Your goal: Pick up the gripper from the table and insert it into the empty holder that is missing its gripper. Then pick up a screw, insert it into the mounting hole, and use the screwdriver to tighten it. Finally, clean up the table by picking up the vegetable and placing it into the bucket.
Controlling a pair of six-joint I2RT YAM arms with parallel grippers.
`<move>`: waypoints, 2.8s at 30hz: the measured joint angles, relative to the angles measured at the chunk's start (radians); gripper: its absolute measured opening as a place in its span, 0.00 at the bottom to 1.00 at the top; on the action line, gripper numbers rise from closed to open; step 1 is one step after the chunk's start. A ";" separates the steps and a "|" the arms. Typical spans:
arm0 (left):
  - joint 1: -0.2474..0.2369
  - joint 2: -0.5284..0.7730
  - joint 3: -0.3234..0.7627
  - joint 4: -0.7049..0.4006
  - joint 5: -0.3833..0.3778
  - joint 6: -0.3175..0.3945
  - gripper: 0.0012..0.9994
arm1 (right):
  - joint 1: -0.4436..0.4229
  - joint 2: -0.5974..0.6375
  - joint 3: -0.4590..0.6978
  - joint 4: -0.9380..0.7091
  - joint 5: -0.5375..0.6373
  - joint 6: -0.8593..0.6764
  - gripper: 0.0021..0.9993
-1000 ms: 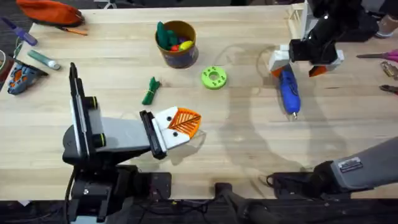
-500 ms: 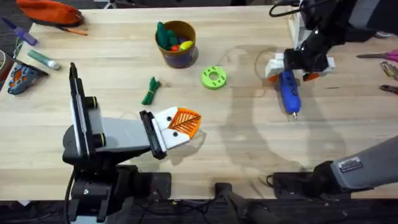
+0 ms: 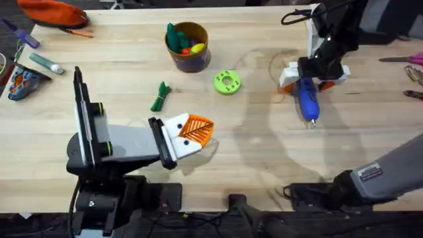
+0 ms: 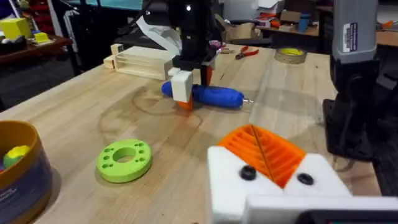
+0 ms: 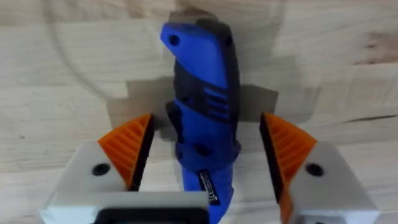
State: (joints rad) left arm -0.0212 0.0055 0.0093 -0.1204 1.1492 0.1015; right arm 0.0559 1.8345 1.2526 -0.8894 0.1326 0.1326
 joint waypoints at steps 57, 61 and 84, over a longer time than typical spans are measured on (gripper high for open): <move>0.000 0.000 0.000 0.000 0.000 0.000 0.01 | 0.000 0.007 0.000 -0.002 -0.006 -0.006 0.03; 0.000 0.000 0.000 0.000 0.000 0.000 0.01 | 0.000 0.007 0.000 -0.005 0.000 -0.007 0.52; 0.000 0.000 0.000 0.000 0.000 0.000 0.01 | -0.002 -0.041 0.032 -0.056 0.004 -0.006 0.99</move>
State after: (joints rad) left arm -0.0212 0.0055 0.0093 -0.1206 1.1492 0.1015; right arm 0.0540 1.7935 1.2846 -0.9453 0.1368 0.1261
